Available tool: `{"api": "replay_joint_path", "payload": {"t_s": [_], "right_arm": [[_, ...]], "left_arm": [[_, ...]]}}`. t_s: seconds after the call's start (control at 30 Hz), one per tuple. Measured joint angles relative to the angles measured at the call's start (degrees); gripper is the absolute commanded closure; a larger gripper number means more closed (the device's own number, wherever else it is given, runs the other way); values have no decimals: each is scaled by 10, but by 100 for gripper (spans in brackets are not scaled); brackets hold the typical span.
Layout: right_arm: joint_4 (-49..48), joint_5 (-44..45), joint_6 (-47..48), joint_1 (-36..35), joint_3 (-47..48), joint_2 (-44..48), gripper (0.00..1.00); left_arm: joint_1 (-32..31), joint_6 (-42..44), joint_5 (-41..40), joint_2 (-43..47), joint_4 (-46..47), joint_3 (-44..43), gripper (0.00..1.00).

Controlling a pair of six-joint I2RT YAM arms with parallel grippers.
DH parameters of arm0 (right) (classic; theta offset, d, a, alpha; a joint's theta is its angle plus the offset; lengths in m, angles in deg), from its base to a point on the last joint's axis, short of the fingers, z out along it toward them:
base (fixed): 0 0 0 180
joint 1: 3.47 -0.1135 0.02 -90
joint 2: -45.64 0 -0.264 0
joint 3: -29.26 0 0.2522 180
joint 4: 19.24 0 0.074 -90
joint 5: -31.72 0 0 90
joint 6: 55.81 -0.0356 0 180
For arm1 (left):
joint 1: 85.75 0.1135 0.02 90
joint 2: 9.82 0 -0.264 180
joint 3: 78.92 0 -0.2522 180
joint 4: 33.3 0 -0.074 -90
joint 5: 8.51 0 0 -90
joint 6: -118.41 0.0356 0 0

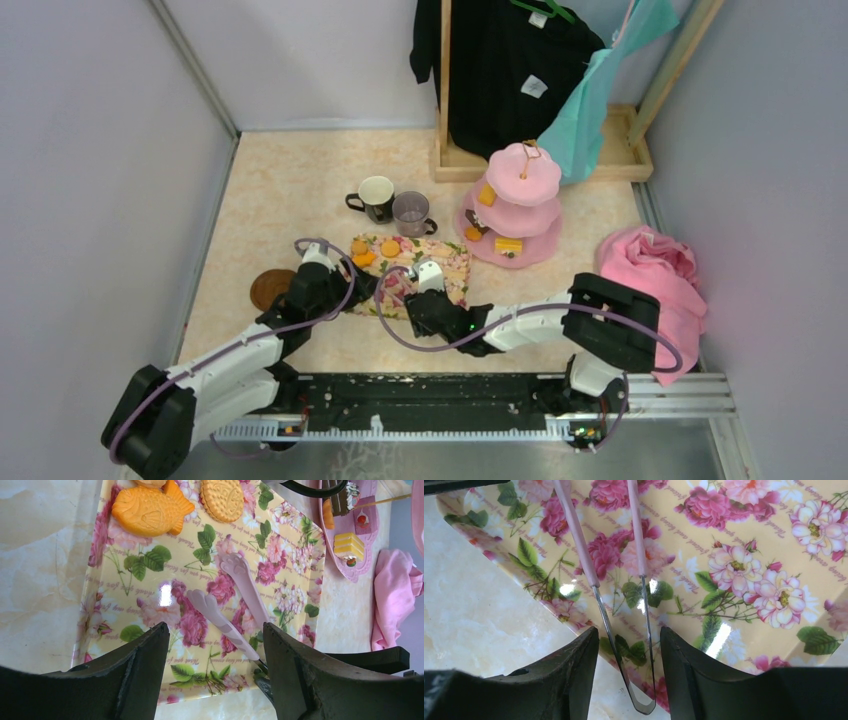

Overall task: Serve the afternoon tea
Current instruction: Pick up the clamp from the center of the board.

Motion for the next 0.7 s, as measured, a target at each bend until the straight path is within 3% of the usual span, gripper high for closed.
{"api": "replay_joint_path", "payload": {"t_s": [0.43,0.57,0.63,0.7], "right_arm": [[-48,-61,9,29,0,-15,46],[-64,-82,9,45,0,-20,51],[-69,-85,10,47,5,-28,61],[-72,-87,12,47,15,-41,59]], "left_arm": [[0,0,2,0,0,0,26],[-1,0,4,0,1,0,26],[-1,0,4,0,1,0,26],[-1,0,4,0,2,0,26]]}}
